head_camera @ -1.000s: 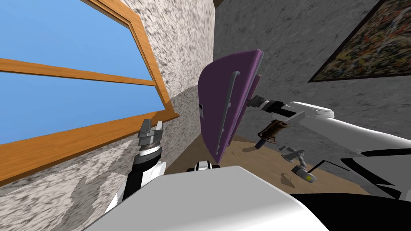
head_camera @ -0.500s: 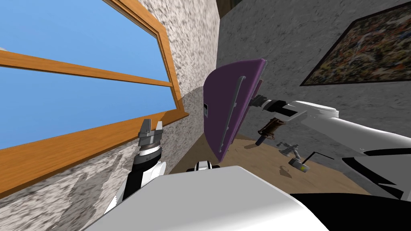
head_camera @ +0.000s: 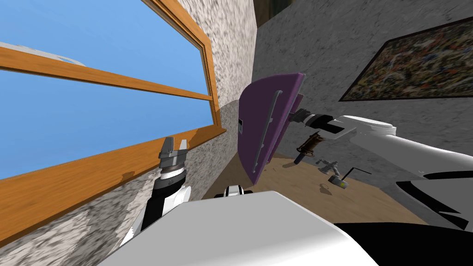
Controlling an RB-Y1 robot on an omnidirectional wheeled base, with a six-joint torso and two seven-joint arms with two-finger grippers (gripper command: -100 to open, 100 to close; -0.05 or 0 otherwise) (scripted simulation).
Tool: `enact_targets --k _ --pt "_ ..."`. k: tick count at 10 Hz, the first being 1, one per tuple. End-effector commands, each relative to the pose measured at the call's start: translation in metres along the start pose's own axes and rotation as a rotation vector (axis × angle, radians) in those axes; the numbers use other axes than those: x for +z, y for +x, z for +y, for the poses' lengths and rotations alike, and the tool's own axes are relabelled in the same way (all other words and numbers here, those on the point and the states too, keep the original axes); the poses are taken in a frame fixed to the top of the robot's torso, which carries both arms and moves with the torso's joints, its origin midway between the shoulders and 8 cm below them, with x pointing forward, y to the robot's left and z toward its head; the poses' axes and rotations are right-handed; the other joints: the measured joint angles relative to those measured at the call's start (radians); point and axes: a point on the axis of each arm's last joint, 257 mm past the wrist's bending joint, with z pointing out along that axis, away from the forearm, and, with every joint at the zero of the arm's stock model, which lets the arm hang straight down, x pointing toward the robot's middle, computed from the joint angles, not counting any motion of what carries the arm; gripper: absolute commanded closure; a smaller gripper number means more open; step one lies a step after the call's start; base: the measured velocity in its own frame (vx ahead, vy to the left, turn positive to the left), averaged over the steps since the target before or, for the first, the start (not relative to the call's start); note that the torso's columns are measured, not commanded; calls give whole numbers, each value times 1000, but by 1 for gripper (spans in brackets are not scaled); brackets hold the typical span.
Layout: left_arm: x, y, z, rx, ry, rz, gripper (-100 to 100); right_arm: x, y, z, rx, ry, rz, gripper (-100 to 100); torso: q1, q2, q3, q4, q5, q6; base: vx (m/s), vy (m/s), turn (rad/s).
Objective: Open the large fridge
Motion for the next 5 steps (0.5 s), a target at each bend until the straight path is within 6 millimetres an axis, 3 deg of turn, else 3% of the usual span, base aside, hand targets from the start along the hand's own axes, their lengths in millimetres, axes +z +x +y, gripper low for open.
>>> enact_targets --k 1,3,5 --pt "0 0 0 0 0 0 0 10 -27 0 -71 -3 -36 -100 -3 -2 -1 -1 -2 0 -5 39 -45" --pt "0 0 0 0 0 0 0 18 -54 -1 -140 -2 -70 -100 4 0 0 0 0 0 5 24 -36" --pt "0 0 0 0 0 0 0 22 -67 -1 -173 0 -86 -100 9 2 1 0 2 0 3 21 -25"
